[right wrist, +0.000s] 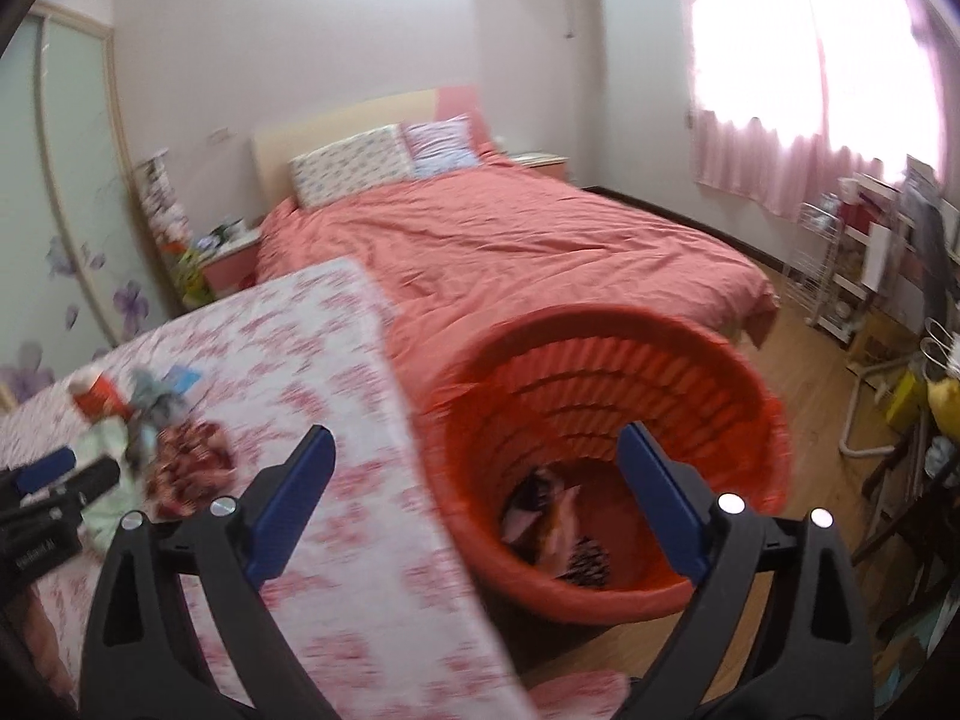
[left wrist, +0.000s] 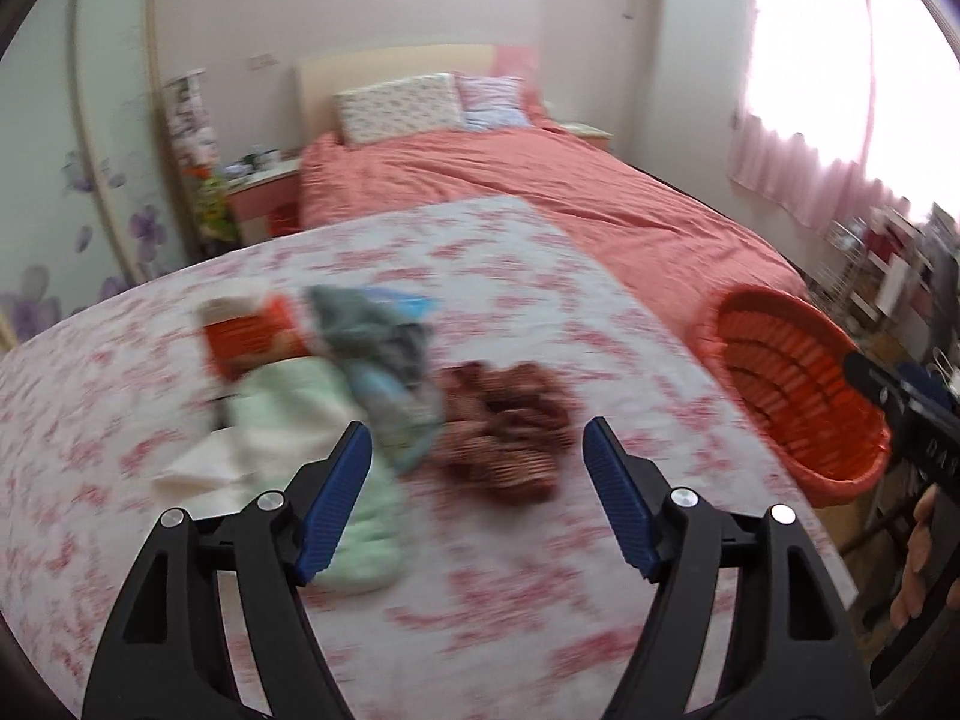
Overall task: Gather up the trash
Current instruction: 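Return to the table and grasp the brown plaid scrunchie with the right tool, then grasp the white tissue with the left tool while the right tool holds the scrunchie, then carry the tissue and scrunchie over the orange basket and open both tools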
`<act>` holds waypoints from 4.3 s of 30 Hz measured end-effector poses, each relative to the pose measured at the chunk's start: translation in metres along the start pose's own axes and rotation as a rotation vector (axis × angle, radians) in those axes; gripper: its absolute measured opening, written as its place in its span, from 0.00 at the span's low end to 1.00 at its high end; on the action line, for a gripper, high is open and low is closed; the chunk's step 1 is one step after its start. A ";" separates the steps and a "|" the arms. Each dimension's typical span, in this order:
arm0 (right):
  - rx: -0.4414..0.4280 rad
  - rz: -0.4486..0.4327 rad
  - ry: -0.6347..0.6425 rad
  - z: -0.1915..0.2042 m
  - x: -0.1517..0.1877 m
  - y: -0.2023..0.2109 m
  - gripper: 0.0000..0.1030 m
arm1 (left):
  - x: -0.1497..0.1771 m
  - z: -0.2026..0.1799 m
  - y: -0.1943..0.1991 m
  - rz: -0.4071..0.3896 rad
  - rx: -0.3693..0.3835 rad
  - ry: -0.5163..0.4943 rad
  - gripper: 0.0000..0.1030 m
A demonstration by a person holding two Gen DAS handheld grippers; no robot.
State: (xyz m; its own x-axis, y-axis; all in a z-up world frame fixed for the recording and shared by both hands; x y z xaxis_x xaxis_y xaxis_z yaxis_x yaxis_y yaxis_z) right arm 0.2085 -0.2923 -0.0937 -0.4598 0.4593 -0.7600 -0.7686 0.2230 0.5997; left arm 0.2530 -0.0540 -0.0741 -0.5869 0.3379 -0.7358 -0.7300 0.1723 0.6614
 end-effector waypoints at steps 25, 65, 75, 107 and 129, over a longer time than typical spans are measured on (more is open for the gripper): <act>-0.147 0.331 0.192 0.189 0.095 -0.086 0.64 | 0.071 0.130 -0.001 0.073 -0.105 0.233 0.70; -0.114 0.293 0.199 0.164 0.089 -0.078 0.27 | 0.079 0.113 -0.036 0.121 0.061 0.295 0.37; -0.118 0.291 0.199 0.164 0.092 -0.077 0.28 | 0.081 0.127 -0.040 0.117 0.045 0.307 0.42; -0.128 0.276 0.220 0.156 0.090 -0.066 0.25 | 0.095 0.162 -0.026 0.122 -0.026 0.345 0.40; -0.255 0.030 0.138 0.151 0.016 0.036 0.25 | 0.036 0.152 0.044 -0.033 -0.100 0.296 0.33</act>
State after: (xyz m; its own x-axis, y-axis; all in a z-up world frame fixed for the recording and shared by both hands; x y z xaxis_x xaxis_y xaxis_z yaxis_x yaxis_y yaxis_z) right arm 0.2411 -0.1472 -0.0463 -0.5268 0.3373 -0.7802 -0.8327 -0.0203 0.5534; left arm 0.2524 0.1066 -0.0494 -0.6278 0.0470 -0.7769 -0.7727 0.0819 0.6294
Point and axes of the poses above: each gripper's, at about its wrist camera, not at the fingertips, and y roughly against the way its jaws point, z to its left, x to its underside, the point moved 8 cm from there along -y, roughly the way its jaws point, and after that the axes turned 11 degrees about -y, right-handed, at the moved point
